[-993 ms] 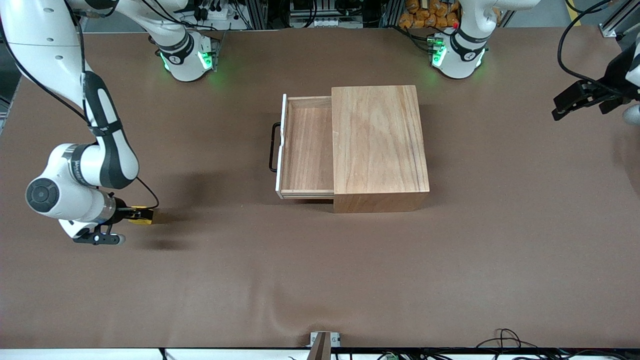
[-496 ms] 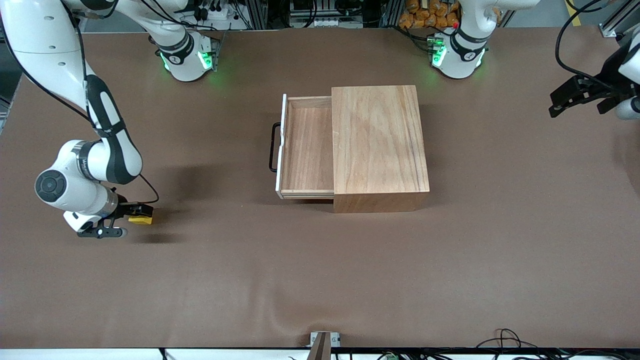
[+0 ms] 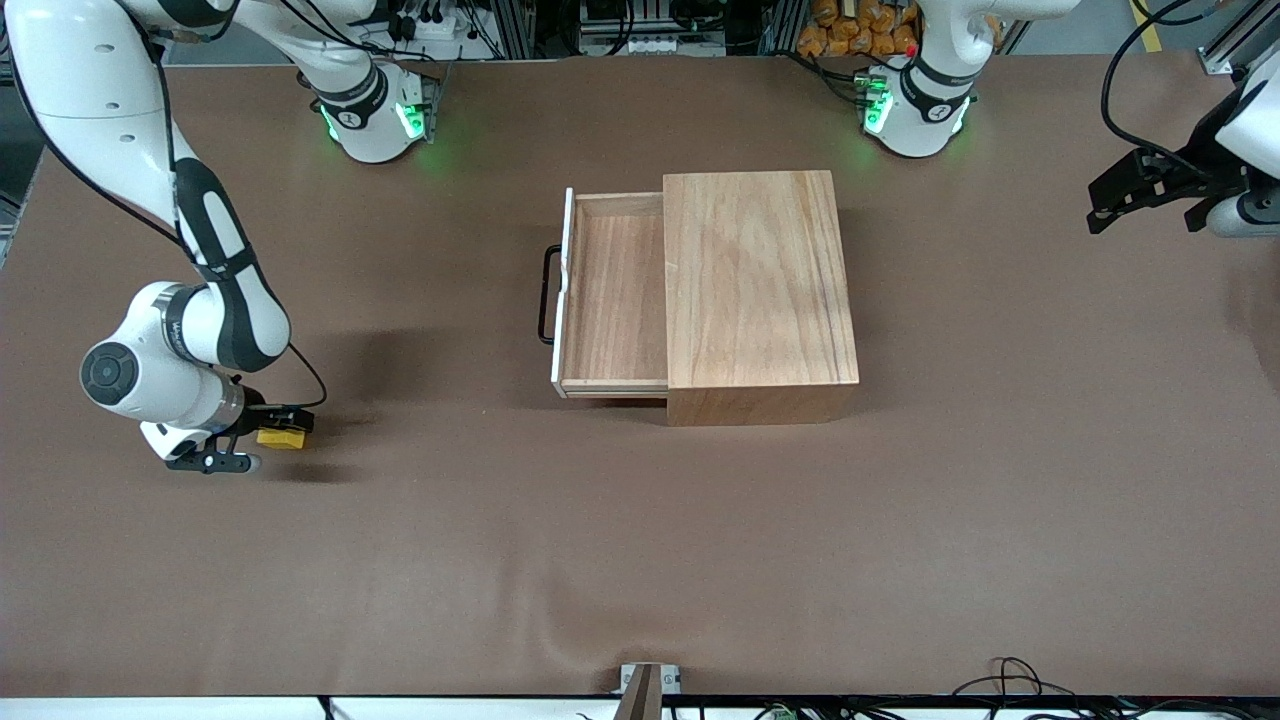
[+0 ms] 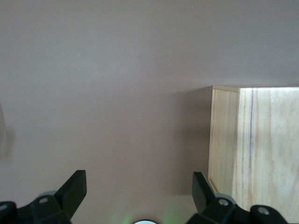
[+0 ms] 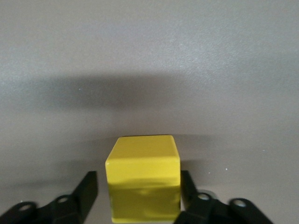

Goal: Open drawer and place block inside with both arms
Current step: 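Close the right gripper on the yellow cube and lift it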

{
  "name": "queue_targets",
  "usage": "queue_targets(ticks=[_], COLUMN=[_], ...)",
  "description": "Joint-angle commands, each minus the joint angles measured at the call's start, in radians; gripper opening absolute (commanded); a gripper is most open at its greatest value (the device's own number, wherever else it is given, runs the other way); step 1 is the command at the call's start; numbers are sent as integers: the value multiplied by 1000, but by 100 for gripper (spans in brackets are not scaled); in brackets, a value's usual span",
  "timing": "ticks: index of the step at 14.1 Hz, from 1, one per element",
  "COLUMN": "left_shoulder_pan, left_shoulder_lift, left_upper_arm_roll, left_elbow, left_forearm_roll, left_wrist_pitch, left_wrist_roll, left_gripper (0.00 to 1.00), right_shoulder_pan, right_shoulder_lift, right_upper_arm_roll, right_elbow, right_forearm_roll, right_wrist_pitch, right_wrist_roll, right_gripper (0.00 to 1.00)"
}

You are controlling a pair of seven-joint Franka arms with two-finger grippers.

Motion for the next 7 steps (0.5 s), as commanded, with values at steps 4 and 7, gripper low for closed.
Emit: queue_targets(ticks=[4,7], left_shoulder_pan=[328,329], left_shoulder_lift=[-2,-8], left_upper_arm_roll=[-295,-299], left_elbow=[-16,-16], left_forearm_roll=[-45,-45], left_wrist_pitch=[24,16], left_wrist_roll=[66,57], left_gripper=[100,100], right_shoulder_pan=[-17,-12], right_shoulder_lift=[4,-73], right_upper_arm_roll=[8,8], right_elbow=[33,34], right_forearm_roll=[16,16], right_wrist_pitch=[12,-45], right_wrist_roll=[-59,-102], right_gripper=[17,17])
